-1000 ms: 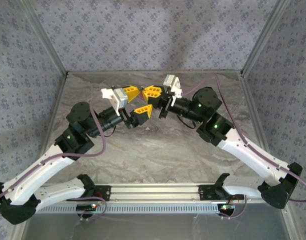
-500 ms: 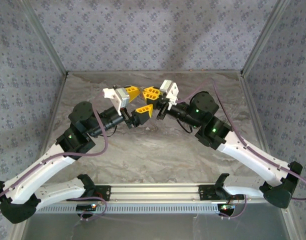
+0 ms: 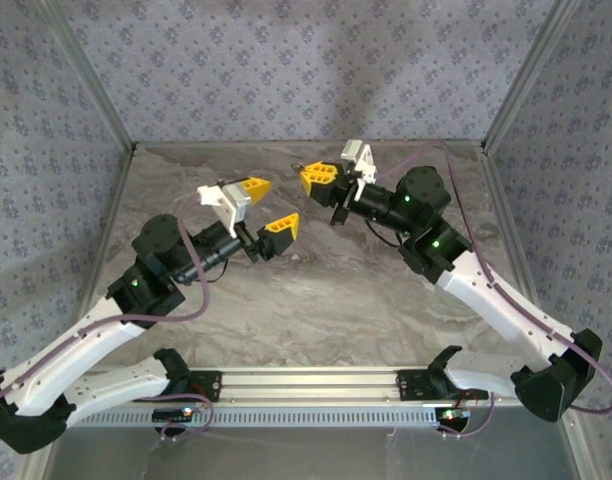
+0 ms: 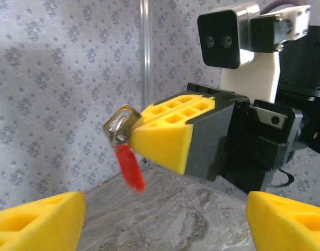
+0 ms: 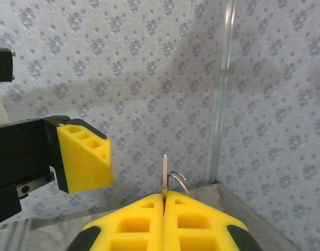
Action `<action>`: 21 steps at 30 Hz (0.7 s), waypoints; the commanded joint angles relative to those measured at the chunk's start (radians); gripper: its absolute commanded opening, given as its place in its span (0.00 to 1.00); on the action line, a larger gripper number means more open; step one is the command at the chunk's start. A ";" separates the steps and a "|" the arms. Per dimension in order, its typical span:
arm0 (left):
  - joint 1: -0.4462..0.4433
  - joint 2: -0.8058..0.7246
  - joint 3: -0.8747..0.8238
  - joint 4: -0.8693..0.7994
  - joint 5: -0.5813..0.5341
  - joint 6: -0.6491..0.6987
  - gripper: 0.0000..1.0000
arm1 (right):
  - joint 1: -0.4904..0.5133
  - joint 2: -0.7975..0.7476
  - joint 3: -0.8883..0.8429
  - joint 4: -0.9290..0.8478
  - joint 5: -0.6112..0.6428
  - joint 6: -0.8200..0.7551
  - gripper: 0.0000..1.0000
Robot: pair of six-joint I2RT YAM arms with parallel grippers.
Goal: Remove the keys from the keyring
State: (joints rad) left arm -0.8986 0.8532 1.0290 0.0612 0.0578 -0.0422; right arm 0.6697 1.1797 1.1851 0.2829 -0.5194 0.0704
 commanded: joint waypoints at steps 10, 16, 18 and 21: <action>0.411 -0.086 -0.012 0.088 0.491 -0.314 0.85 | -0.161 0.279 0.220 0.552 -0.619 0.804 0.00; 0.613 0.044 -0.041 0.497 0.758 -0.711 0.79 | -0.157 0.403 0.323 0.784 -0.706 1.069 0.00; 0.624 0.088 -0.030 0.585 0.795 -0.779 0.75 | -0.148 0.415 0.339 0.802 -0.722 1.092 0.00; 0.624 0.160 0.006 0.702 0.852 -0.888 0.69 | -0.133 0.413 0.343 0.803 -0.741 1.093 0.00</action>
State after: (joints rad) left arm -0.2806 0.9909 1.0031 0.5377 0.7738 -0.7448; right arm 0.5224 1.6043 1.4788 0.9730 -1.1950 1.0756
